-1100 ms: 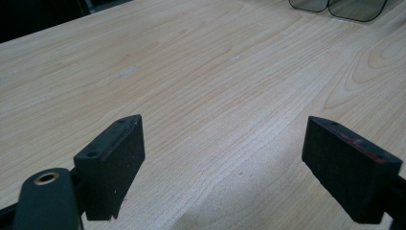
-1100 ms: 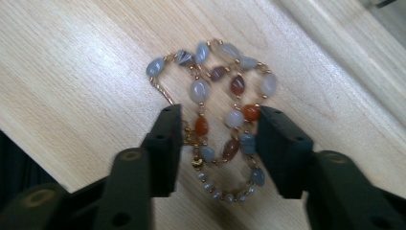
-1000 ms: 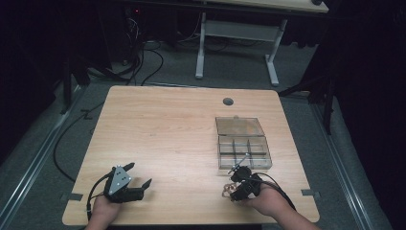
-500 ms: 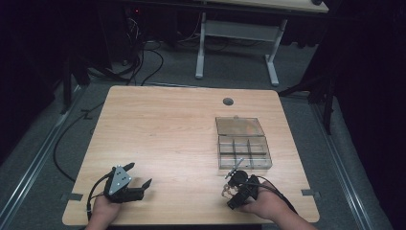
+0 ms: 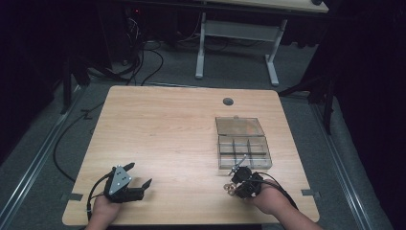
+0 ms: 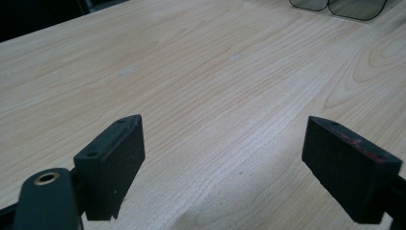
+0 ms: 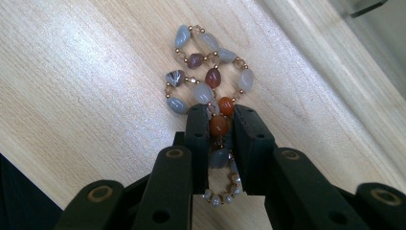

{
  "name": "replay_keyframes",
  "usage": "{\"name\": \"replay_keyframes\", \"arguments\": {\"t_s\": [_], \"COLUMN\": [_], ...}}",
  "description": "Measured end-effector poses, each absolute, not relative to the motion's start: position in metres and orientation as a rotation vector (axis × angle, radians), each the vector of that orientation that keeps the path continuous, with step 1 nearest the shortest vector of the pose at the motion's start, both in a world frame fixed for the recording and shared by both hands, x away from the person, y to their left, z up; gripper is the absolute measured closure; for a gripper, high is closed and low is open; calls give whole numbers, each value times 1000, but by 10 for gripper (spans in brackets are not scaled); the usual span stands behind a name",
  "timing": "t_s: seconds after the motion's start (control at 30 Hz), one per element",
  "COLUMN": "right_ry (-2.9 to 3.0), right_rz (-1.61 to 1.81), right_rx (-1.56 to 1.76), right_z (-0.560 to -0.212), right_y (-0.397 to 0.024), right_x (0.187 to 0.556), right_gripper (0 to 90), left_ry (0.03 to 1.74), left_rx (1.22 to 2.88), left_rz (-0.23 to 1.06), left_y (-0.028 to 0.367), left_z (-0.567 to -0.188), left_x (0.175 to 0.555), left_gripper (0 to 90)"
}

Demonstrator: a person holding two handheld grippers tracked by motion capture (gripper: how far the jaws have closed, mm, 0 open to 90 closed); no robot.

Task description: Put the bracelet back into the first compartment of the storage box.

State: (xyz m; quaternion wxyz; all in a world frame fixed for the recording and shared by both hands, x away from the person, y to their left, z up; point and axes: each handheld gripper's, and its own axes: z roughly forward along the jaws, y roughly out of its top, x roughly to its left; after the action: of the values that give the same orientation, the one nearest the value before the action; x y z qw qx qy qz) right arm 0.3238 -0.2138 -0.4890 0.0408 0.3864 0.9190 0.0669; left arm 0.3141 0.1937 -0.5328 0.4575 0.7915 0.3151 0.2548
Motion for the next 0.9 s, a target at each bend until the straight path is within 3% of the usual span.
{"name": "replay_keyframes", "arguments": {"t_s": [0.33, 0.7, 0.83, 0.9], "right_ry": [2836, 2812, 2794, 2791], "right_rz": [200, 172, 147, 117], "right_rx": [1132, 1168, 1227, 1221], "right_z": [-477, -480, -486, -488], "right_y": [-212, -217, -221, -222], "right_x": [328, 330, 331, 330], "right_gripper": [825, 814, 621, 613], "left_ry": [778, 778, 776, 777], "left_rx": [1953, 1951, 1951, 1950], "left_rz": [626, 627, 629, 629], "left_y": [194, 194, 194, 194], "left_z": [-533, -533, -533, -533], "left_x": [314, 314, 314, 314], "left_gripper": [154, 154, 154, 154]}}
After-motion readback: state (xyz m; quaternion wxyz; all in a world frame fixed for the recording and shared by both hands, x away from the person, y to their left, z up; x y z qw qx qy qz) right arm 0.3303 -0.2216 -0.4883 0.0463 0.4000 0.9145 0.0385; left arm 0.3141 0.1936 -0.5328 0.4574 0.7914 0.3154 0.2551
